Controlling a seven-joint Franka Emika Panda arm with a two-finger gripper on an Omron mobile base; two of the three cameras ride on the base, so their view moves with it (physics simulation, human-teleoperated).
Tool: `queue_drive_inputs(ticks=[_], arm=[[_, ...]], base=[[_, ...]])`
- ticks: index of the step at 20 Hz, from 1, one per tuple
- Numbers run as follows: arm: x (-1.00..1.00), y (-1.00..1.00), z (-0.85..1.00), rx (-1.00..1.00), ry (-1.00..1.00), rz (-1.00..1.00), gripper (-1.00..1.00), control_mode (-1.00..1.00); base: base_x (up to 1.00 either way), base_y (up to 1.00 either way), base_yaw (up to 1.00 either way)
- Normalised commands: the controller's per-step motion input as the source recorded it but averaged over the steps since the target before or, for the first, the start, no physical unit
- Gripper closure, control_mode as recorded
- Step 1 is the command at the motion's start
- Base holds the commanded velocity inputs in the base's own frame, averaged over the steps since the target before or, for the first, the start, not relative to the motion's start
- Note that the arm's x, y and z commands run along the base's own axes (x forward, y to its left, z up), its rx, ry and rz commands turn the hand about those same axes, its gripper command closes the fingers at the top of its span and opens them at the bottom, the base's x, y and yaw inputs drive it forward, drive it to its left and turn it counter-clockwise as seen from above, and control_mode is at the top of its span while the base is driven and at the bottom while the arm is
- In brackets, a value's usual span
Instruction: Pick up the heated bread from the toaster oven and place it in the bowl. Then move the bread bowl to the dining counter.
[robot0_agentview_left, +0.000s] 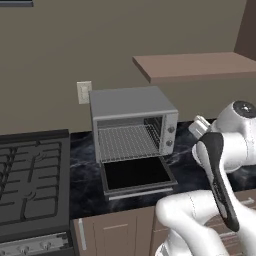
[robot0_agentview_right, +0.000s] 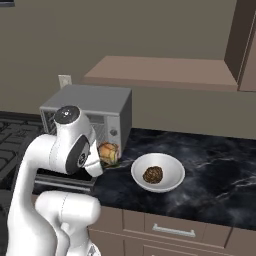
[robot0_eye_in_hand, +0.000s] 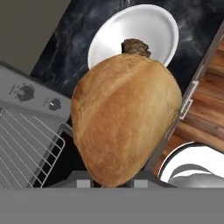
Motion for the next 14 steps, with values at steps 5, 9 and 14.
queue_drive_inputs(ticks=[5, 9, 14], arm=[[0.00, -1.00, 0.00, 0.36, 0.01, 0.00, 1.00, -1.00], [0.49, -0.88, -0.25, 0.13, 0.08, -0.01, 1.00, -1.00], [0.91, -0.63, -0.44, -0.01, 0.08, 0.00, 1.00, -1.00]], base=[[0.00, 0.00, 0.00], [0.00, 0.00, 0.00], [0.00, 0.00, 0.00]])
